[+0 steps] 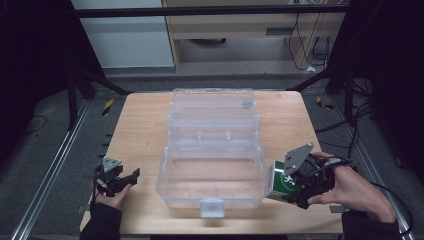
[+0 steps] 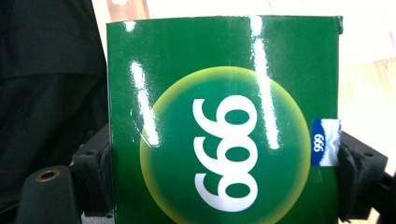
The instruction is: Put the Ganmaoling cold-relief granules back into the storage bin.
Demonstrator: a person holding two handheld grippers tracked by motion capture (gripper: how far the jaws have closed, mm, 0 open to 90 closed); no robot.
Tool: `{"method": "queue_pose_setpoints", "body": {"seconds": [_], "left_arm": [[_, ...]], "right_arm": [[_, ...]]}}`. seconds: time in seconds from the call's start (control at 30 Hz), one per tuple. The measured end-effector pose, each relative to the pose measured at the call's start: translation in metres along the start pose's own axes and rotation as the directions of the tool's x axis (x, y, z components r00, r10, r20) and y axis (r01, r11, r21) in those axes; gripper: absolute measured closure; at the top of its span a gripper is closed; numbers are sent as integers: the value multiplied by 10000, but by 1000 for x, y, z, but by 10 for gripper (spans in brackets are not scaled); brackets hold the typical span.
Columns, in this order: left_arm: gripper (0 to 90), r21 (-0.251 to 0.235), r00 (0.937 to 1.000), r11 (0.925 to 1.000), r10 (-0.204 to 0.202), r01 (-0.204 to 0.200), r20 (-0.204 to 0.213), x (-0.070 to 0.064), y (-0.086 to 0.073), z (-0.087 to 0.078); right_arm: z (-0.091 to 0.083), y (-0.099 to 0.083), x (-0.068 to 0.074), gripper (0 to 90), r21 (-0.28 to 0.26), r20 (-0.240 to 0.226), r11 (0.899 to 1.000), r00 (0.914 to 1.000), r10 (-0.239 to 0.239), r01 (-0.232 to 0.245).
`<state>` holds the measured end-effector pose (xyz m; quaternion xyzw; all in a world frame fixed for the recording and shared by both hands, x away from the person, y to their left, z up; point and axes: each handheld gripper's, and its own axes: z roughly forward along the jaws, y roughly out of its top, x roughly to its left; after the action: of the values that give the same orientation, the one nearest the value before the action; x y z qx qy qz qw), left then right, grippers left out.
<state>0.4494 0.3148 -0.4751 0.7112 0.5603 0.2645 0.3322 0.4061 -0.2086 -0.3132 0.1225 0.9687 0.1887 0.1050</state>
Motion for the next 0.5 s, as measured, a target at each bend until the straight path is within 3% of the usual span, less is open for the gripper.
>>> {"method": "queue_pose_setpoints", "body": {"seconds": [0.33,0.5], "left_arm": [[327,0,10000,10000,8,-8,4,0,0,1],[328,-7,10000,10000,37,-37,11,0,0,1]], "right_arm": [[5,30,-8,160,-102,61,9999,9999,-85,85],[11,46,-13,160,-296,39,9995,9999,127,-126]]}}
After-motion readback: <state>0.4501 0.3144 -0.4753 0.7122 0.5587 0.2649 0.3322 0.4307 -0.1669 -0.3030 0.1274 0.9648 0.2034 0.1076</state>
